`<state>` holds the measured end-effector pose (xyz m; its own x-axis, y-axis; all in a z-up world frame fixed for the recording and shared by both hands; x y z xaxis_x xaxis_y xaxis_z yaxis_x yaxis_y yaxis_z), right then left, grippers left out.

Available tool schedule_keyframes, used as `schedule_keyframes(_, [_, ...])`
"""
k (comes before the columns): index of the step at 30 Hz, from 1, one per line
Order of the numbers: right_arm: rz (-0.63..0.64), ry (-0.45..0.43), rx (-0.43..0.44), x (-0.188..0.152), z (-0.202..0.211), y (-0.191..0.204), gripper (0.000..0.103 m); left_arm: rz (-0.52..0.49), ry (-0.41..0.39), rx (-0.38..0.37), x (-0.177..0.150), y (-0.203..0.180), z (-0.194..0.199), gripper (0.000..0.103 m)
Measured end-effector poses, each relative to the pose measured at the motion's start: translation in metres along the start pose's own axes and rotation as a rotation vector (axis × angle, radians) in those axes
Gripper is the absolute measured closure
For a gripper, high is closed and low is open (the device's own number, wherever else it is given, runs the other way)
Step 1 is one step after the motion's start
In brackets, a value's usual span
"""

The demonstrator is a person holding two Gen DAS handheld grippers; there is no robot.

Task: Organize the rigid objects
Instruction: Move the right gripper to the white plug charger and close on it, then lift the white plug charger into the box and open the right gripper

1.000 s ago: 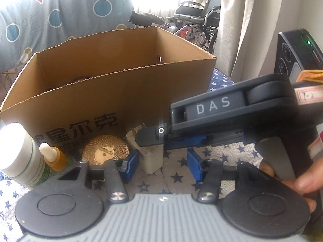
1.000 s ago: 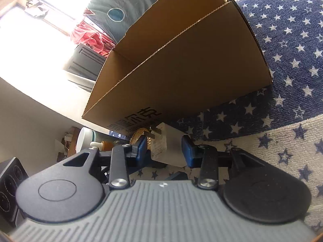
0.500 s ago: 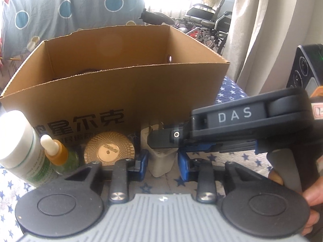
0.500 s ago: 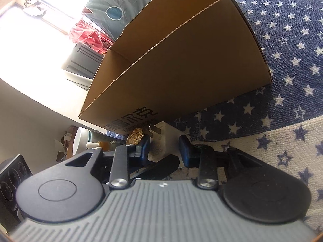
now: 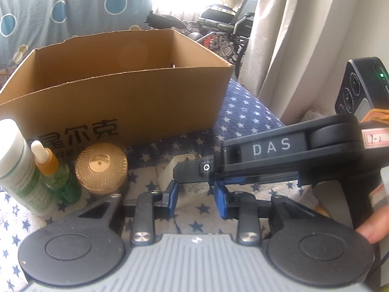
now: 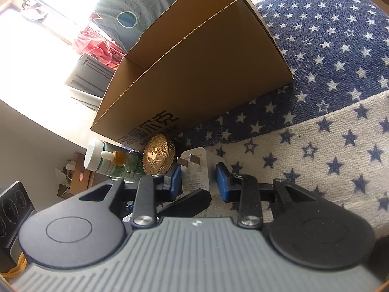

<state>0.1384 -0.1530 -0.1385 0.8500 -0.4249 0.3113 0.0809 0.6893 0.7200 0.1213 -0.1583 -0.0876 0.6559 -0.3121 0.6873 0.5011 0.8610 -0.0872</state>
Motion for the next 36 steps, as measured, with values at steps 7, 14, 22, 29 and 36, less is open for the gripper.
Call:
schedule_keyframes(7, [0.033,-0.015,-0.030,-0.011,0.013,0.001,0.072,0.009,0.007,-0.031,-0.006,-0.005,0.000,0.070])
schedule_keyframes(14, [0.003,-0.011,-0.018,-0.012,0.005,-0.002,0.071,-0.006,0.042,-0.031,-0.012,-0.003,-0.013,0.065])
schedule_keyframes(22, [-0.014,0.000,-0.006,-0.011,0.001,-0.003,0.069,-0.025,0.070,0.004,-0.012,0.002,-0.032,0.064])
schedule_keyframes(29, [-0.005,0.007,-0.012,-0.011,-0.002,-0.002,0.068,-0.044,0.074,0.026,-0.013,0.002,-0.035,0.065])
schedule_keyframes(36, [0.006,0.019,-0.007,-0.010,-0.004,-0.001,0.067,-0.049,0.064,0.037,-0.012,0.003,-0.032,0.067])
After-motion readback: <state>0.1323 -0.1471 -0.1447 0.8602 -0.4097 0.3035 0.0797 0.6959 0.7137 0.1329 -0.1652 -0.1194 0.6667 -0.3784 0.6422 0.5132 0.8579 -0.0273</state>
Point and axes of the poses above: each gripper's, at about its wrist camera, not at the fingertips, and z roughly against the way its jaws point, y to its left, x to its top, the point moved 10 cm from there along -z, roughly the way its jaws point, and after that the axes turned 8 degrees about -z, right-handed, at the moved point
